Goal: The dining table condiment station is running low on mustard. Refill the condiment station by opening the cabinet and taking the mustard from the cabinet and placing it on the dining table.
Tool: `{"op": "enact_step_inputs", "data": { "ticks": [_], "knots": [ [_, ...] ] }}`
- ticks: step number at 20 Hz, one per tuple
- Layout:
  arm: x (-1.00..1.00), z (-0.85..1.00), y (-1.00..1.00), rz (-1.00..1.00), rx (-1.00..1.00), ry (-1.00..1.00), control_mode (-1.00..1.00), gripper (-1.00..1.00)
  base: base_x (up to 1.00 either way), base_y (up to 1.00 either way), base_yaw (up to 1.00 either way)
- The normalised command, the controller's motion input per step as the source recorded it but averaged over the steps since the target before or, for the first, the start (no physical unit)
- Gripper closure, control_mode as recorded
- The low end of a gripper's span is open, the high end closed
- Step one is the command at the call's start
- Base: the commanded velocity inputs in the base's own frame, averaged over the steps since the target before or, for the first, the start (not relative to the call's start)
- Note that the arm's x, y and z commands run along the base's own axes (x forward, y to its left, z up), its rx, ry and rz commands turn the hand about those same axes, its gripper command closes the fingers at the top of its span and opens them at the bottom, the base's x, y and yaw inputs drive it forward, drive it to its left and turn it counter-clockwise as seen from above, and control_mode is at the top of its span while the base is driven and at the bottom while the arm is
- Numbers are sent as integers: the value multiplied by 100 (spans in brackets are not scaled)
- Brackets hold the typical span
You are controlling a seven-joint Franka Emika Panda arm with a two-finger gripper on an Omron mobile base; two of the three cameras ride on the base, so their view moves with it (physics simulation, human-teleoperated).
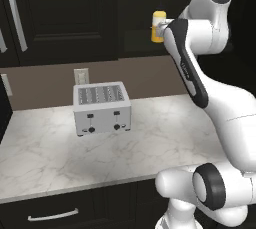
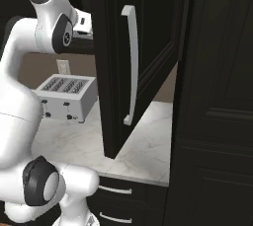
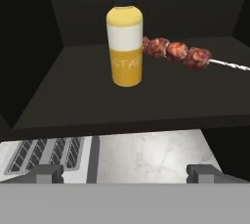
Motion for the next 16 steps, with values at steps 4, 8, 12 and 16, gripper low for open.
{"op": "enact_step_inputs", "data": {
  "ticks": [4, 8, 12, 16],
  "knots": [
    [51, -2, 0, 0, 0, 1, -100, -100, 0, 0, 0],
    [54, -11, 0, 0, 0, 0, -100, -100, 0, 0, 0],
    [50, -5, 0, 0, 0, 0, -100, -100, 0, 0, 0],
    [41, 0, 0, 0, 0, 0, -100, -100, 0, 0, 0]
  ]
}}
